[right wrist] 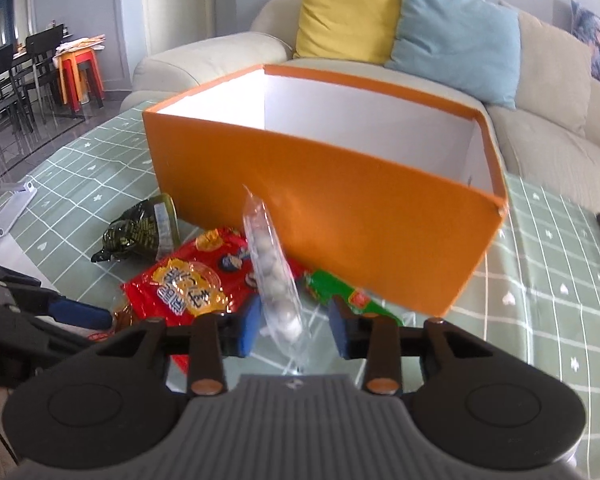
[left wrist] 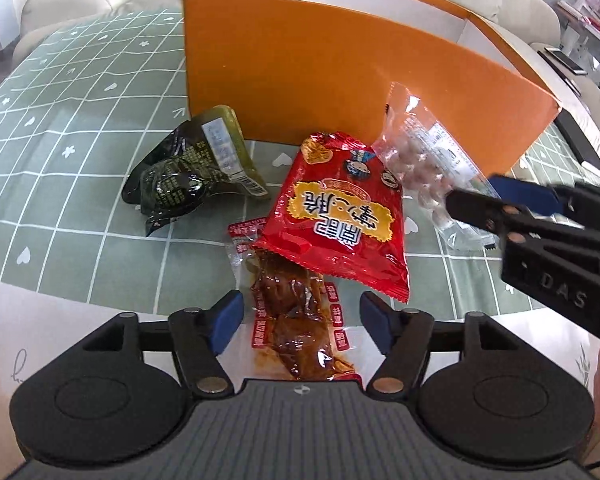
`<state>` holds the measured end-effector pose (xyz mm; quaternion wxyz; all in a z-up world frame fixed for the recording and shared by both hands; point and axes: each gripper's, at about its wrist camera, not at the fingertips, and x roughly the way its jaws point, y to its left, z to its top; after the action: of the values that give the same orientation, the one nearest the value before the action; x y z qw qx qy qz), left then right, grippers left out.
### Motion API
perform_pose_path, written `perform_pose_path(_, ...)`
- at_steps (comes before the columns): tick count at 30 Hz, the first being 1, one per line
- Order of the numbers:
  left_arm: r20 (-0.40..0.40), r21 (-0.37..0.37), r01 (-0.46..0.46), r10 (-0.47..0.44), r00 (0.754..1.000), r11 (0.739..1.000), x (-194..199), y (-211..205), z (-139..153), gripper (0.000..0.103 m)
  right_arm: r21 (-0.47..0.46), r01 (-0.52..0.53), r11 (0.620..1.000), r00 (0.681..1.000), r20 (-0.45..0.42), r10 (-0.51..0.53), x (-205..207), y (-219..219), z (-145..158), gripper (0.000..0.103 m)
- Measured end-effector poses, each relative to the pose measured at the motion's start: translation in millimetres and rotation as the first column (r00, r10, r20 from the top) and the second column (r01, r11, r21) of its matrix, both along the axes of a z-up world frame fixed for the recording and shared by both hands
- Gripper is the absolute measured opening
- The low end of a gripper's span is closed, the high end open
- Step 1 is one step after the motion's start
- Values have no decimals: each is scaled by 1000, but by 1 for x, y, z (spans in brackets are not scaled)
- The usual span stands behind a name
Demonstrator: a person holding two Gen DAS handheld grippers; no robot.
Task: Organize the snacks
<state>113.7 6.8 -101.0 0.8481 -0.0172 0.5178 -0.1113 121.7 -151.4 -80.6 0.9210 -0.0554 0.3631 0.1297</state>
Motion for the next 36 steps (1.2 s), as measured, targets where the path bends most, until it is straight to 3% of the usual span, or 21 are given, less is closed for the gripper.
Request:
perform_pose_path(6, 5, 85, 32, -33, 999, 996, 2, -12, -1, 83, -27, -35, 999, 999, 22, 35, 9, 8, -6, 38)
perform_pose_path(8, 14, 108, 45, -47, 999, 993, 0, -15, -2, 75, -15, -42, 999, 999, 17, 42, 13, 9, -8, 36)
perform_pose_path(11, 26, 132, 56, -60, 998, 990, -2, -17, -3, 72, 10, -50, 999, 999, 6, 50, 16, 9, -11, 20)
perform_pose_path(14, 35, 130, 53, -58, 998, 990, -3, -15, -3, 67, 10, -53, 999, 999, 1, 53, 15, 11, -11, 18)
perform_pose_path(18, 28, 117, 34, -38, 999, 993, -3, -11, -2, 63, 8, -43, 999, 999, -3, 43, 12, 10, -10, 15)
perform_pose_path(19, 28, 109, 23, -26, 999, 994, -4, -8, 0, 46, 12, -37, 999, 999, -7, 38, 12, 9, -10, 14)
perform_pose_path(29, -8, -17, -39, 39, 999, 999, -6, 16, 8, 43, 33, -22, 999, 999, -40, 23, -2, 4, -3, 13)
perform_pose_path(30, 1, -18, -45, 45, 999, 999, -6, 17, 10, 30, 39, -20, 999, 999, -49, 22, -4, 3, -2, 13)
perform_pose_path(36, 20, -71, -44, 46, 999, 997, -7, 22, 25, 16, 49, -8, 999, 997, -82, 12, -17, 2, 8, 13)
